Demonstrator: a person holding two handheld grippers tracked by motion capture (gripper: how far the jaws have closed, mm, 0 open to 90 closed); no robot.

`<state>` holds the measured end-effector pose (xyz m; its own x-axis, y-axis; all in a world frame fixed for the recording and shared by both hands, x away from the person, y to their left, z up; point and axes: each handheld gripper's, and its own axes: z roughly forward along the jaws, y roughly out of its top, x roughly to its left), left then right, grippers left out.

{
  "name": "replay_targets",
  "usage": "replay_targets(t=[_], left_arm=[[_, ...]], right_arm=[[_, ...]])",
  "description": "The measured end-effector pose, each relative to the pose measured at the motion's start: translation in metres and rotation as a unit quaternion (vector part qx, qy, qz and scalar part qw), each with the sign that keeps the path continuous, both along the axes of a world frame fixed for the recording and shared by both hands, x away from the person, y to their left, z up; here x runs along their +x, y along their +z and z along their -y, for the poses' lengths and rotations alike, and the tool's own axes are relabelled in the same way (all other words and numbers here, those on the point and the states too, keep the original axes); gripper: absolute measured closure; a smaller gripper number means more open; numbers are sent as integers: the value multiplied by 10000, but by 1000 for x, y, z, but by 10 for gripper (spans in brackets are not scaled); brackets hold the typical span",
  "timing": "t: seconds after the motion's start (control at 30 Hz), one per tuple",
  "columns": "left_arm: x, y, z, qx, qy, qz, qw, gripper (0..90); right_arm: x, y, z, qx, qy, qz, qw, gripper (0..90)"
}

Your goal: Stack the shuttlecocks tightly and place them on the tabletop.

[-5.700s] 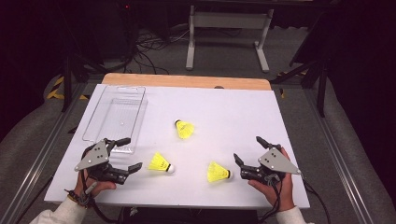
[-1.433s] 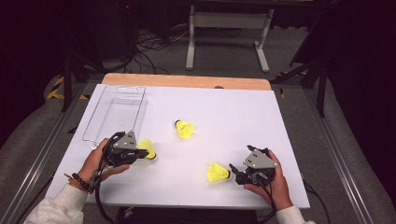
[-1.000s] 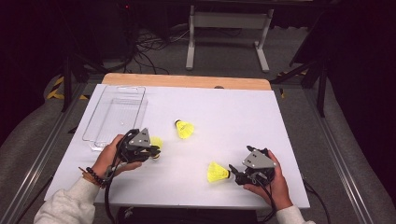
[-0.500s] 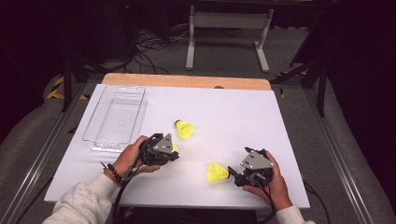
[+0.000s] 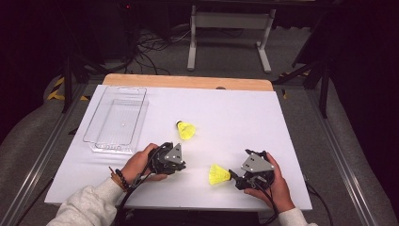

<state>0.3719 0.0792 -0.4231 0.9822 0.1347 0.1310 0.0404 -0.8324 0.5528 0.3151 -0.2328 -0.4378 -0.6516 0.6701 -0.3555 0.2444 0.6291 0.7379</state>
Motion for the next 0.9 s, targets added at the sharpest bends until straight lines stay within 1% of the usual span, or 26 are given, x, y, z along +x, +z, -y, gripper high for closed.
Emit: replay_targets(t=[0.2, 0.27, 0.33, 0.47, 0.5, 0.6, 0.67, 0.7, 0.73, 0.77, 0.83, 0.87, 0.9], left_arm=[[2, -2, 1, -29, 35, 18, 10000, 821], [2, -1, 1, -53, 37, 59, 10000, 822], [3, -1, 0, -101, 71, 25, 9999, 821], [5, 1, -2, -198, 135, 64, 9997, 812], [6, 2, -3, -286, 169, 112, 9994, 808], [9, 8, -8, -468, 277, 120, 9984, 766], [11, 14, -14, -644, 357, 163, 9971, 761], [12, 18, -18, -764, 366, 150, 9963, 751], [12, 22, -23, -869, 347, 178, 9955, 721], [13, 24, -26, -908, 369, 173, 9950, 710], [17, 28, -35, -1075, 438, 124, 9932, 699], [17, 28, -35, -1075, 438, 124, 9932, 682], [19, 28, -37, -1129, 438, 53, 9926, 682]], right_arm=[[-1, 2, 0, 82, -20, 78, 9999, 126], [-1, 3, 1, 112, -44, 93, 9999, 126], [-1, 4, 2, 167, -58, 106, 9998, 126], [-1, 5, 2, 177, -48, 120, 9998, 126], [-2, 5, 2, 178, -44, 134, 9997, 126], [-2, 7, 2, 265, -53, 182, 9995, 125], [-3, 7, 2, 297, -57, 196, 9994, 125], [-3, 8, 3, 337, -62, 218, 9992, 125], [-3, 9, 3, 361, -79, 235, 9990, 125], [-3, 9, 4, 377, -104, 250, 9989, 125], [-3, 10, 4, 429, -105, 239, 9987, 124], [-3, 10, 4, 429, -105, 239, 9987, 124], [-3, 10, 4, 430, -113, 240, 9987, 124]])
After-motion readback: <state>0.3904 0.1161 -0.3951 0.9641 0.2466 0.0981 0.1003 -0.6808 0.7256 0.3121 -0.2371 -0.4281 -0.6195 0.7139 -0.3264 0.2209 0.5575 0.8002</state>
